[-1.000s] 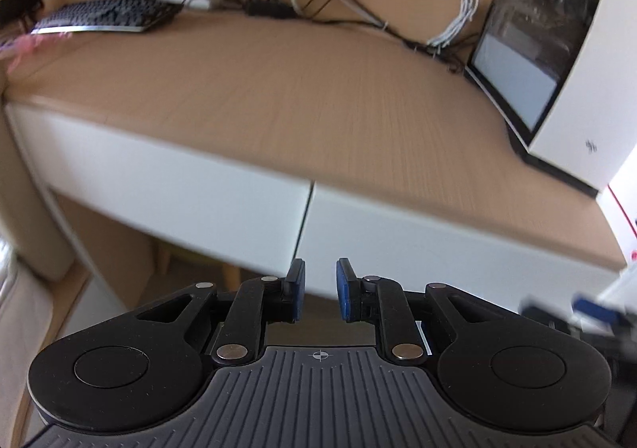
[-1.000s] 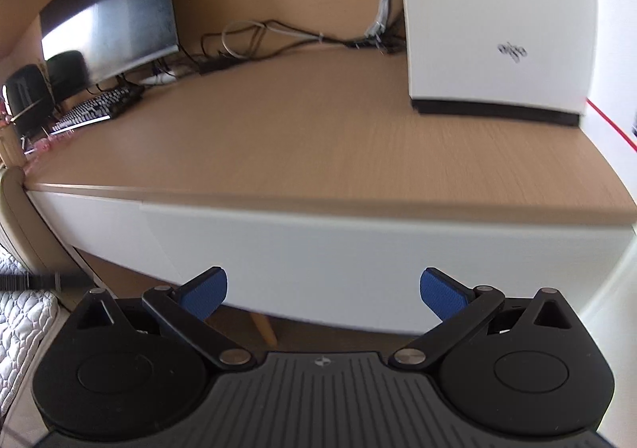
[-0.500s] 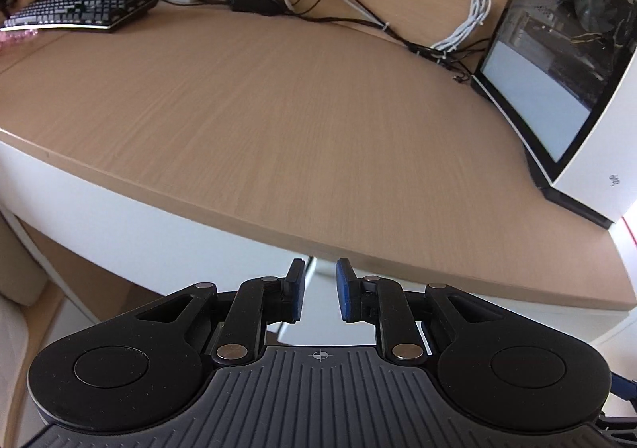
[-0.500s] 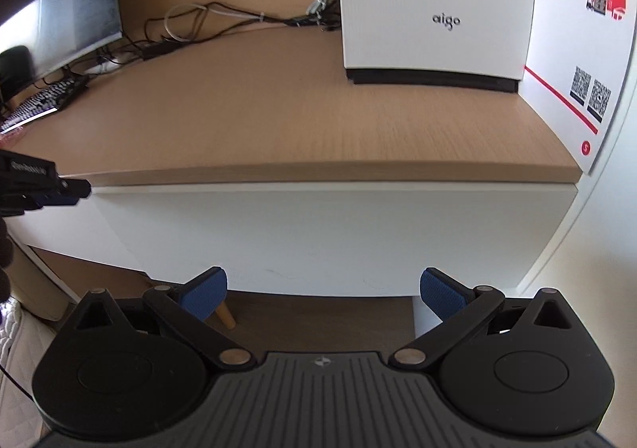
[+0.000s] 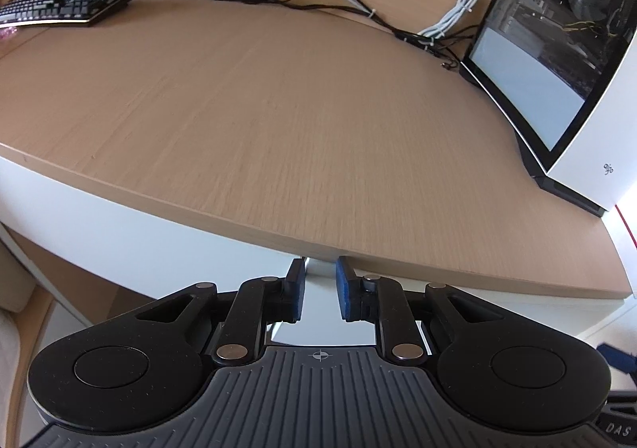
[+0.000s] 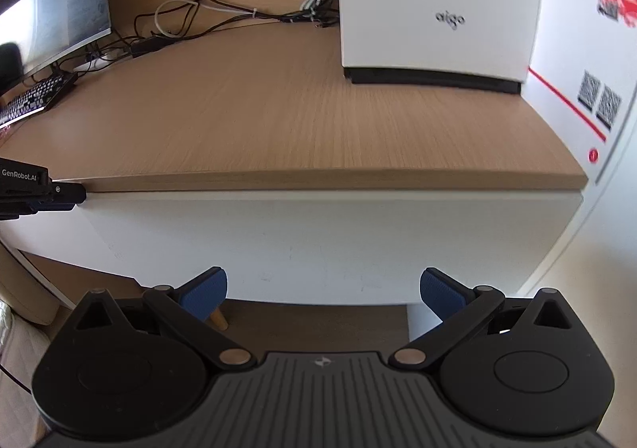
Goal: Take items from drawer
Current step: 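Move both grippers toward the white drawer under the desktop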
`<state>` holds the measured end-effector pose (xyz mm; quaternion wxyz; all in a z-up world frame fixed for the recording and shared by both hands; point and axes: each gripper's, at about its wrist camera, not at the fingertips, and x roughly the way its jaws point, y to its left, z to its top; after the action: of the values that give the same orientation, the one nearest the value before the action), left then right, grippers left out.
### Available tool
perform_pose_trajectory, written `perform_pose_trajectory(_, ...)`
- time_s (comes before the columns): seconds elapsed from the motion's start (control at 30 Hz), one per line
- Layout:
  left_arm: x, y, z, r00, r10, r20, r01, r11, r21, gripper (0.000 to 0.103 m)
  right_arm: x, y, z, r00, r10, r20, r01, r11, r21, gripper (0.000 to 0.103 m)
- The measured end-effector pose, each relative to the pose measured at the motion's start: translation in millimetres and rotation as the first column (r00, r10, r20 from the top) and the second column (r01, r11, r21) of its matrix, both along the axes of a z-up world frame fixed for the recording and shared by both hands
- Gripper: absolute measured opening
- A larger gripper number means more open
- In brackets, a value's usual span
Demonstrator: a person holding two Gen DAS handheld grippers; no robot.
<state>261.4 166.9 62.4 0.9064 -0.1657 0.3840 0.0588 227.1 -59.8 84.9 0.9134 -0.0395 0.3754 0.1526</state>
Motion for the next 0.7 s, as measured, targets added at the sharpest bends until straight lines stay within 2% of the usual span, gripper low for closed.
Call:
perform_pose_trajectory(0.13,-2,-3,-1,1.000,-0.010,0.020,0.010,1.000,0.020,0.019,13,14,4,1.000,-0.007,0.006,0.007,0.999,0.045,0.103)
perform_pose_trajectory(0.2,-6,-4,-4,0.999,-0.014,0.043,0.013,1.000,0.028,0.019,17,23,1,0.999,-0.022,0.035,0.020,0.997,0.069,0.103)
perform_pose_trajectory(0.33,-14,-2,-12,0.994,-0.033,0.105,0.029,0.999,0.036,0.020,13,39,-7,0.992,-0.027,0.125,0.022,0.999,0.045,0.103)
perform_pose_trajectory(0.5,-11,2,-11,0.992,-0.064,0.108,0.062,0.998,0.027,0.022,0,37,-12,0.986,-0.022,0.166,0.016,0.999,0.042,0.103)
perform_pose_trajectory(0.7,-8,11,-11,0.996,-0.036,0.078,0.041,0.997,-0.066,0.023,0,38,-21,0.991,-0.026,0.128,0.022,0.999,0.027,0.103)
